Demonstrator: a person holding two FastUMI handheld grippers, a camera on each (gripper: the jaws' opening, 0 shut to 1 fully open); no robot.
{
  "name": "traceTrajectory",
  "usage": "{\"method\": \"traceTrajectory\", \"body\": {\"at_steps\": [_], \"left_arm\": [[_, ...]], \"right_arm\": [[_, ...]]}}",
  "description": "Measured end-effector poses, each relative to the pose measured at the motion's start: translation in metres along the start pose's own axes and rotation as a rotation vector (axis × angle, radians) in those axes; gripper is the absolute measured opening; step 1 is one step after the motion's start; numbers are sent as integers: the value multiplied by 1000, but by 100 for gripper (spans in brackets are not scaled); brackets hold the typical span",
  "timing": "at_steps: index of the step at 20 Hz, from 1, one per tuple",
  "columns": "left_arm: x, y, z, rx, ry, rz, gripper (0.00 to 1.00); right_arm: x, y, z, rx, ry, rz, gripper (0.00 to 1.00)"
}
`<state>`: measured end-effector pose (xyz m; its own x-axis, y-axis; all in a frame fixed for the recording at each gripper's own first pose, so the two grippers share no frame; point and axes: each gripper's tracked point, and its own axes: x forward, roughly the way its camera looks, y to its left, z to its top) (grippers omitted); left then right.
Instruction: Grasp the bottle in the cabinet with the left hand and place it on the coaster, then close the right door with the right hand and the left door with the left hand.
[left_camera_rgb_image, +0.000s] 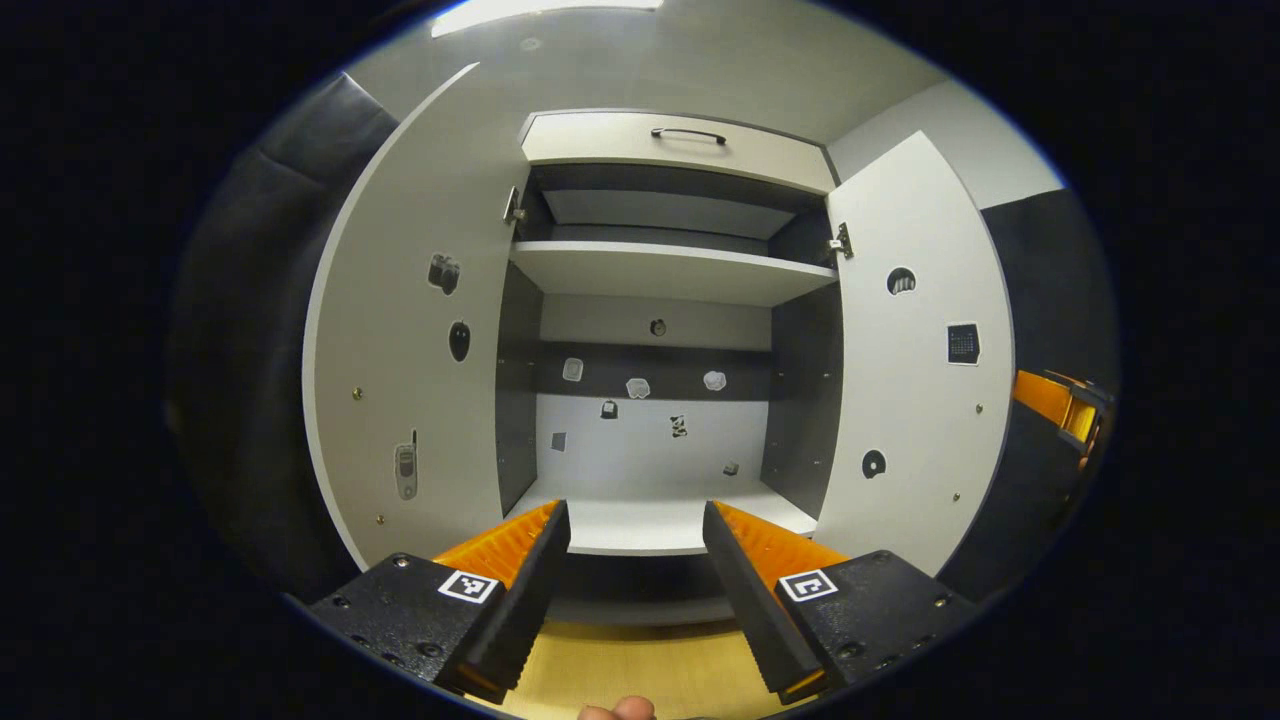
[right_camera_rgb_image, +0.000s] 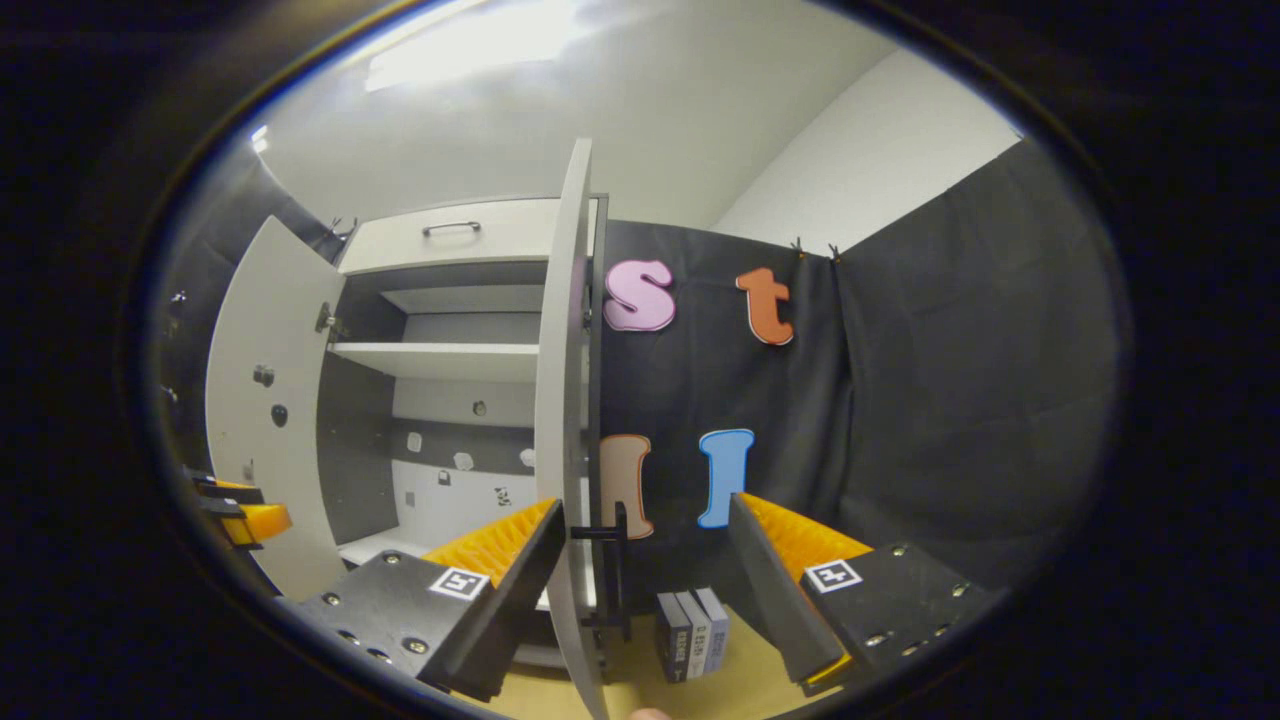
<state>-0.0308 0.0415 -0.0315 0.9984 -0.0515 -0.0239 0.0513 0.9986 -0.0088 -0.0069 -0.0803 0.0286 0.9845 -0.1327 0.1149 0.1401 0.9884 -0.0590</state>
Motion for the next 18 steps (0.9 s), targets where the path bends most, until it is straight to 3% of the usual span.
{"method": "traceTrajectory", "body": {"at_steps": [9, 10, 11, 18], "left_arm": [[-3, 18, -8, -40, 7, 37, 87], [-3, 19, -9, -44, 7, 40, 87], [-3, 20, -9, -49, 9, 41, 87], [-2, 20, -14, -65, 23, 42, 87]], "right_arm": [[0, -3, 0, 25, -2, -6, 99], [1, -5, -1, 26, -5, -13, 94], [1, -8, -1, 24, -4, -19, 99], [6, -6, -17, 87, 65, 6, 98]]}}
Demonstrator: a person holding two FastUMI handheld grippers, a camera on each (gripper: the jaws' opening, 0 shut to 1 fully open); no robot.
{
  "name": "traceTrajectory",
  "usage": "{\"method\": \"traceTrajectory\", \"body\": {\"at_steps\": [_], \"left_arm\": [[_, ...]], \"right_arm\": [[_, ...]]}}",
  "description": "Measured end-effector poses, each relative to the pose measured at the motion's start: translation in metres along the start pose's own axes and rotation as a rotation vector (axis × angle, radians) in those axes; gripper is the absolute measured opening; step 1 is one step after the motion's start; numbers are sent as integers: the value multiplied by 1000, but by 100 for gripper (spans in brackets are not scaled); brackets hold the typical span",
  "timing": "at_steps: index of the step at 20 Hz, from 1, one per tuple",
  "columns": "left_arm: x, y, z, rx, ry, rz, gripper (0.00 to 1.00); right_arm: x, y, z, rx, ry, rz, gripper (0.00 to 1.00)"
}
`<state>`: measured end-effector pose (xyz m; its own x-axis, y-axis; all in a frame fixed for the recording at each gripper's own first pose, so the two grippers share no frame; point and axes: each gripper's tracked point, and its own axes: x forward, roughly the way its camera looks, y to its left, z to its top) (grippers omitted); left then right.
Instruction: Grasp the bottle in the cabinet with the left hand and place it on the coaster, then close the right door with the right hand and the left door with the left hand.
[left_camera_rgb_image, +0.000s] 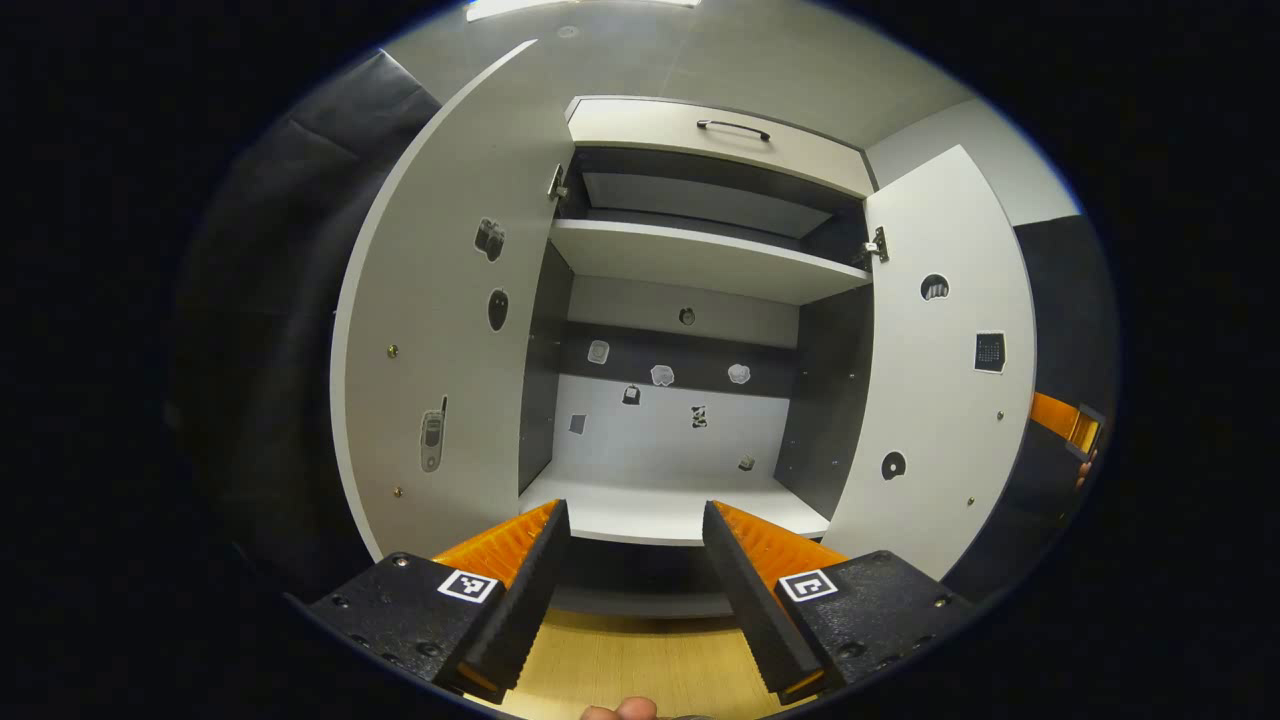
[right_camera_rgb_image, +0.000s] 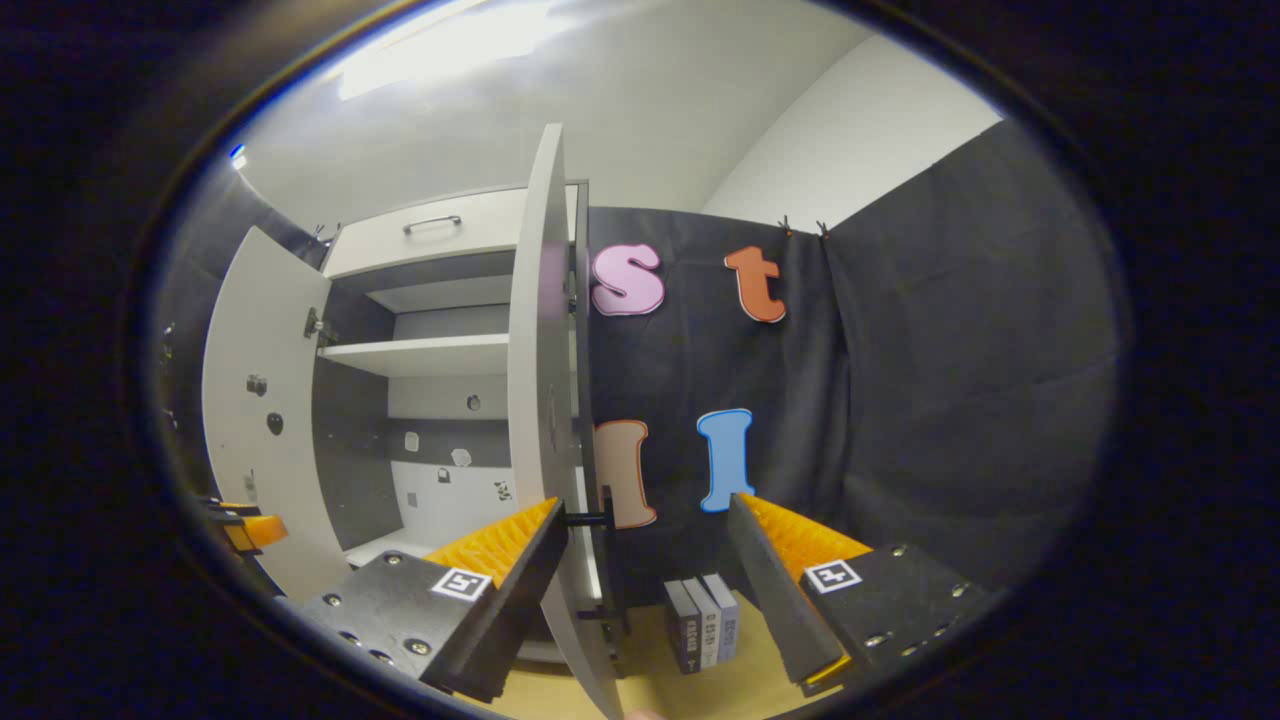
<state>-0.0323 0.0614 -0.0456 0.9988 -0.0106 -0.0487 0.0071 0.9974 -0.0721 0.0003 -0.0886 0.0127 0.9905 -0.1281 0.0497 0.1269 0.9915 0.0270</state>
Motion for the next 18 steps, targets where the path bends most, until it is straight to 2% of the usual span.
{"method": "traceTrajectory", "body": {"at_steps": [1, 2, 3, 10, 17, 18], "left_arm": [[1, -1, 0, -1, 1, -2, 87], [1, -3, -2, -3, 4, -5, 87], [1, -5, -2, -5, 6, -10, 87], [2, -7, -5, -18, 11, -20, 87], [2, 1, -7, -20, 17, 2, 87], [1, 4, -8, -21, 16, 8, 87]], "right_arm": [[0, 0, -1, 20, 11, 12, 93], [1, 0, -3, 38, 19, 21, 93], [2, 1, -3, 52, 23, 27, 98], [2, 18, -5, 51, 27, 81, 98], [7, 67, -11, 47, 40, 223, 100], [9, 74, -12, 49, 42, 244, 98]]}}
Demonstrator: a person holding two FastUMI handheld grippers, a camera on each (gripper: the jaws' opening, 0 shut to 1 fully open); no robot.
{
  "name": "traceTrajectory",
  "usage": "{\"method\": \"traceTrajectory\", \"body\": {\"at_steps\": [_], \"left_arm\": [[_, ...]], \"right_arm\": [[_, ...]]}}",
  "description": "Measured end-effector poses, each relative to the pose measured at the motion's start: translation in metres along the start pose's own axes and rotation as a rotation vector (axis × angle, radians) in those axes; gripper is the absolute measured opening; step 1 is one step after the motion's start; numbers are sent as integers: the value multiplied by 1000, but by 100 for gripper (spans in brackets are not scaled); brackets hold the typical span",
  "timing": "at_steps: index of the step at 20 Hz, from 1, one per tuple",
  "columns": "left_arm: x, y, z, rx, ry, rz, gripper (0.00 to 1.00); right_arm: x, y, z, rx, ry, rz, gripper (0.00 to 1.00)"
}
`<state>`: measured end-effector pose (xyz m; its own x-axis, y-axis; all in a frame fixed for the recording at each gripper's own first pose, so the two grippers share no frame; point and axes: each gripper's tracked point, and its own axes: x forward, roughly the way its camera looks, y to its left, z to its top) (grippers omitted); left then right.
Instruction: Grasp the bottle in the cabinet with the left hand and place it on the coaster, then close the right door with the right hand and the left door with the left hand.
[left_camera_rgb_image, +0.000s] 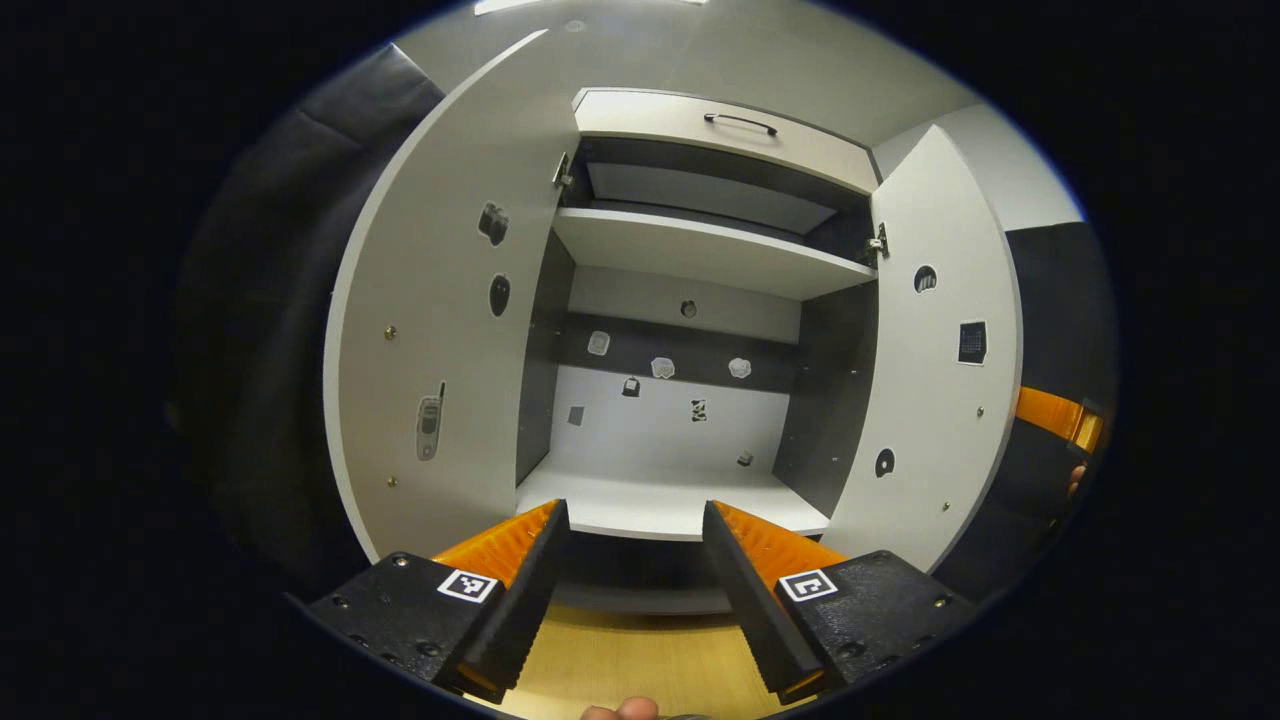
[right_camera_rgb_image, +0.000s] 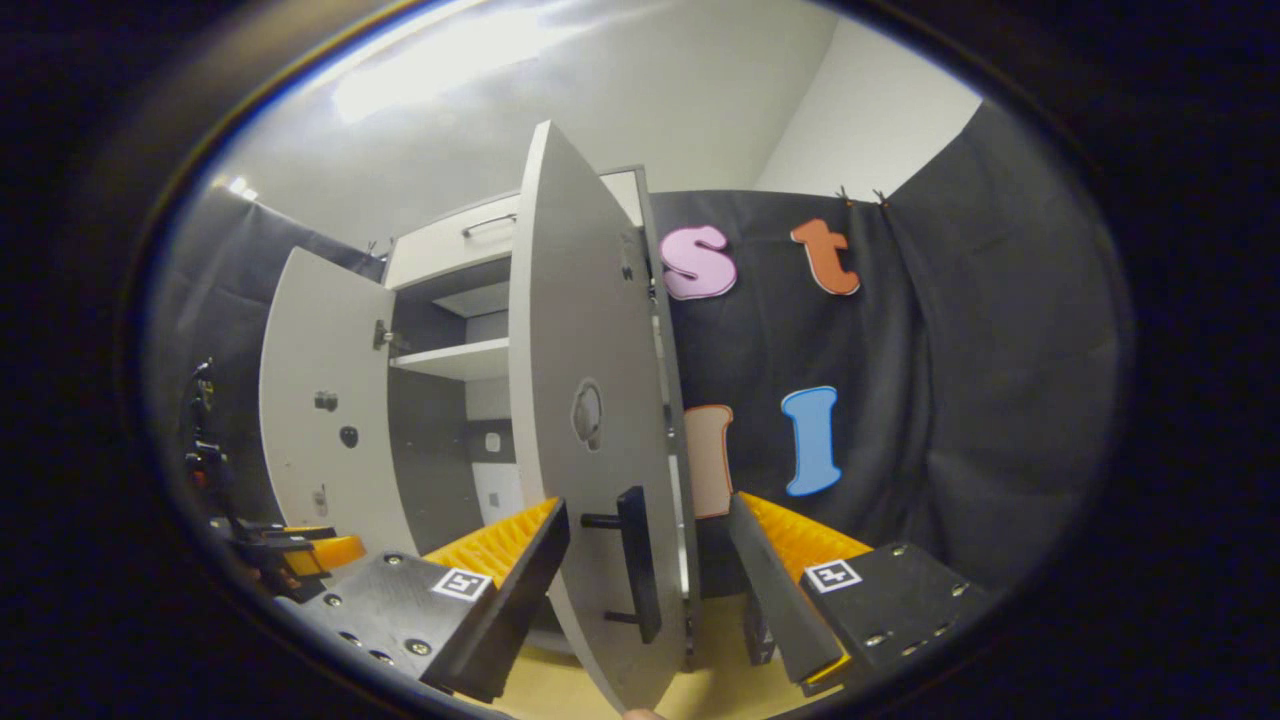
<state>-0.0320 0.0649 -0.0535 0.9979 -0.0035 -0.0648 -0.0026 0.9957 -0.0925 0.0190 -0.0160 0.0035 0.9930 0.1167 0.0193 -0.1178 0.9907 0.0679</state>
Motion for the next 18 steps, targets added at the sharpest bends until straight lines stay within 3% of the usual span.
{"method": "traceTrajectory", "body": {"at_steps": [18], "left_arm": [[-16, 33, -2, -11, -2, 90, 87]], "right_arm": [[53, 54, -24, 5, 58, 154, 98]]}}
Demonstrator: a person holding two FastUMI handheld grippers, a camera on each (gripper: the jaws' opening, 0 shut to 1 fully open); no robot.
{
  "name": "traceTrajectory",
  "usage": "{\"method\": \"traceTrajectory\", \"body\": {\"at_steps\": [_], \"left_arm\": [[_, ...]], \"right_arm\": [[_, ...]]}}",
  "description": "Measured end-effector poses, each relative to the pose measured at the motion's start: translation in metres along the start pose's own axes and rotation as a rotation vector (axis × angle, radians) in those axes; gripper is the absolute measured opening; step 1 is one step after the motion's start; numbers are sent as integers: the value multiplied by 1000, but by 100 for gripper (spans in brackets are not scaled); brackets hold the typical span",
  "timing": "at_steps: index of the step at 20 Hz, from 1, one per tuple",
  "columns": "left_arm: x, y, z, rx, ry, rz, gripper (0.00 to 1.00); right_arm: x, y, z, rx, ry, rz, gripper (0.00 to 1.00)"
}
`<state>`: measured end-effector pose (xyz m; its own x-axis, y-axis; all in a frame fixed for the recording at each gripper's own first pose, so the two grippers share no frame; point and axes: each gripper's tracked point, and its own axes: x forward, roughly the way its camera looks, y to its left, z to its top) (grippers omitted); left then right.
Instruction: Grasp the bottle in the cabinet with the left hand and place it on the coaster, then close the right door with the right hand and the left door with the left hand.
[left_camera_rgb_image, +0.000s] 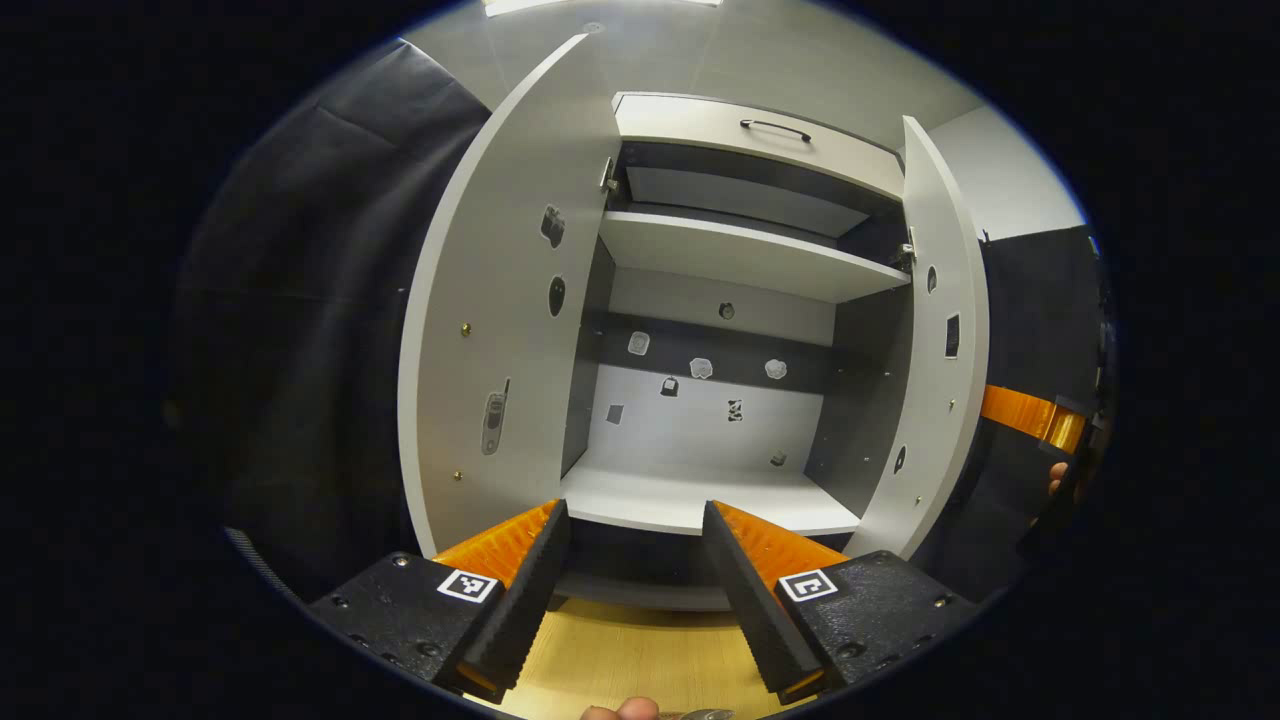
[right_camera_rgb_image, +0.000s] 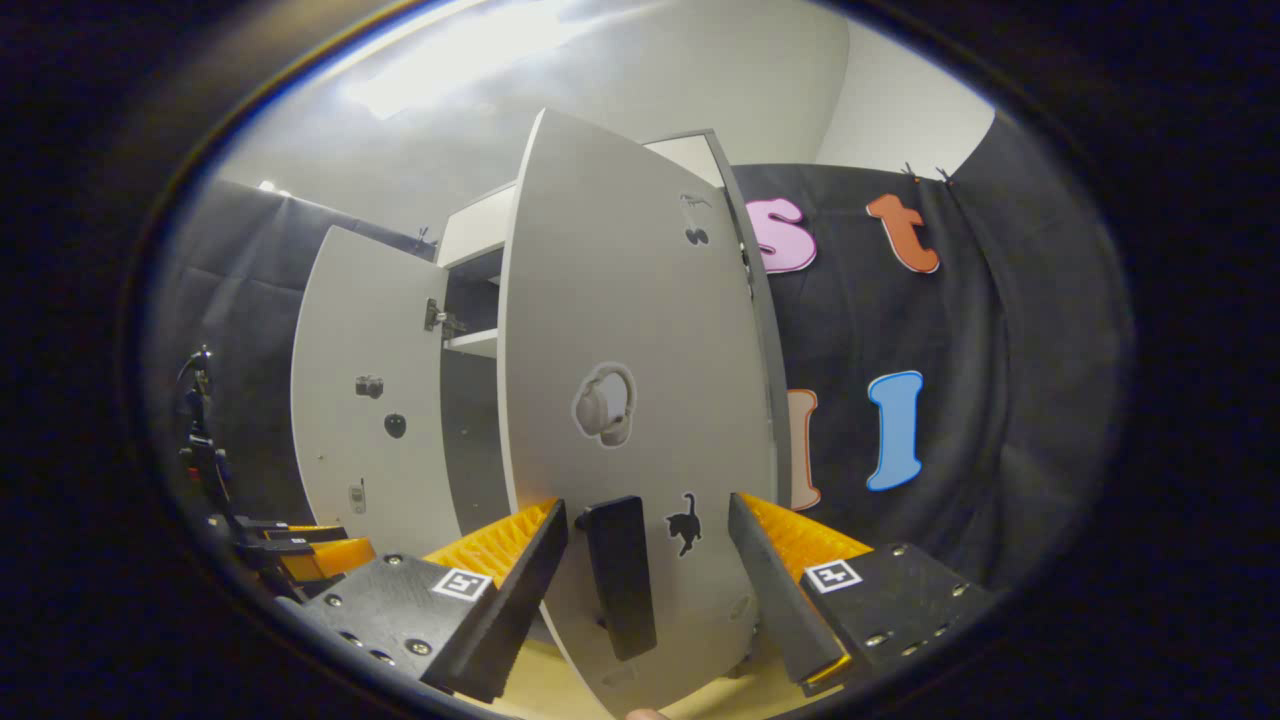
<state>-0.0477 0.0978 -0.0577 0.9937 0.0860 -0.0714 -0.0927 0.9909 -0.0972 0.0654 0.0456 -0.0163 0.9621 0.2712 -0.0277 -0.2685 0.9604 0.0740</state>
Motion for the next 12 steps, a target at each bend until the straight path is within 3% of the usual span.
{"method": "traceTrajectory", "body": {"at_steps": [12], "left_arm": [[-19, 33, -1, -8, -12, 77, 87]], "right_arm": [[40, 25, -5, -22, 5, 23, 98]]}}
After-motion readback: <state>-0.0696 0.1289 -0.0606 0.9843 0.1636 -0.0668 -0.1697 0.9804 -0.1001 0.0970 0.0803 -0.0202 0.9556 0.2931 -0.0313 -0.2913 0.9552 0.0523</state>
